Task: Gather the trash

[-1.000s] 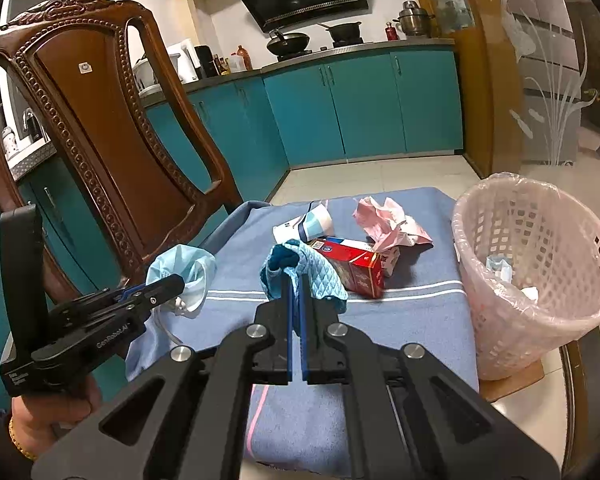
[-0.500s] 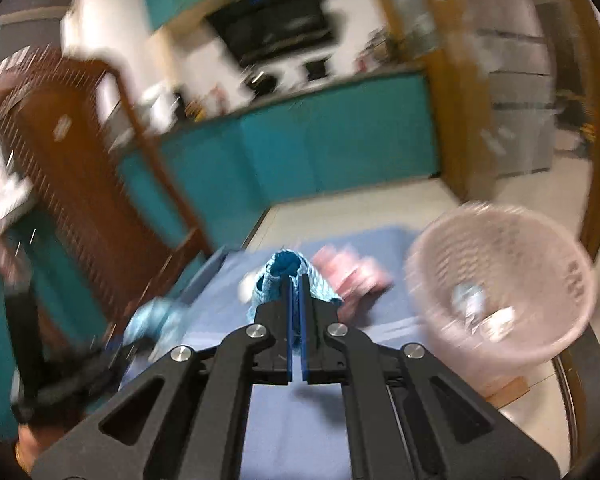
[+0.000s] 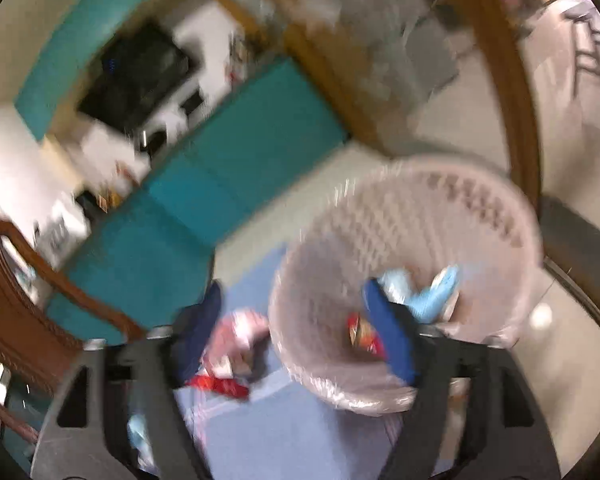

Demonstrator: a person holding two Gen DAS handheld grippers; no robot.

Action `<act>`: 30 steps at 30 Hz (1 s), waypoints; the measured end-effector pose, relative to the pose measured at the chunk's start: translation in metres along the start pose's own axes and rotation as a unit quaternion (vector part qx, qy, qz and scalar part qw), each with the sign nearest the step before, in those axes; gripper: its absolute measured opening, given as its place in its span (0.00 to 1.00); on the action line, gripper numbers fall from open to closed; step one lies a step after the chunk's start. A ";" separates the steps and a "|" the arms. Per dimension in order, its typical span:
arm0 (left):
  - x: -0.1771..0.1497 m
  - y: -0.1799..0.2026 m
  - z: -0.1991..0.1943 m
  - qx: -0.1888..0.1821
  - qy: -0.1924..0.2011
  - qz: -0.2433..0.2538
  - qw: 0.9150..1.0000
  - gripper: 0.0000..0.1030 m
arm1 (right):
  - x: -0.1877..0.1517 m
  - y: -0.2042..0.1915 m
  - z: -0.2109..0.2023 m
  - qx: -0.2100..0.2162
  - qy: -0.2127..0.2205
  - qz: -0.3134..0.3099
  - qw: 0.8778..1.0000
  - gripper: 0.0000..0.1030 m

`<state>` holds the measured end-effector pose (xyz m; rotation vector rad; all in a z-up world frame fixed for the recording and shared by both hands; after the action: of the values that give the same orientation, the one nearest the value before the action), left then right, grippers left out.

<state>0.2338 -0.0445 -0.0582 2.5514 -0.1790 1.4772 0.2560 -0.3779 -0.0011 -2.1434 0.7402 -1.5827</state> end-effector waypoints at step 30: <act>0.022 0.011 -0.015 0.006 0.044 0.012 0.999 0.95 | -0.071 -0.092 -0.034 0.031 -0.021 -0.193 0.980 0.84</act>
<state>0.2300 -0.0524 -0.0309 2.4955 -0.1897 1.6017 0.2249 -0.2616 0.0082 -2.3690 0.2632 -1.7084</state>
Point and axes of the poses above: each gripper's, at about its wrist camera, not at the fingertips, and z roughly the way its jaws point, y to its right, x to its top, the point moved 9 cm from there along z, roughly the way its jaws point, and after that the axes turned 11 degrees about y, right-handed, at the moved point
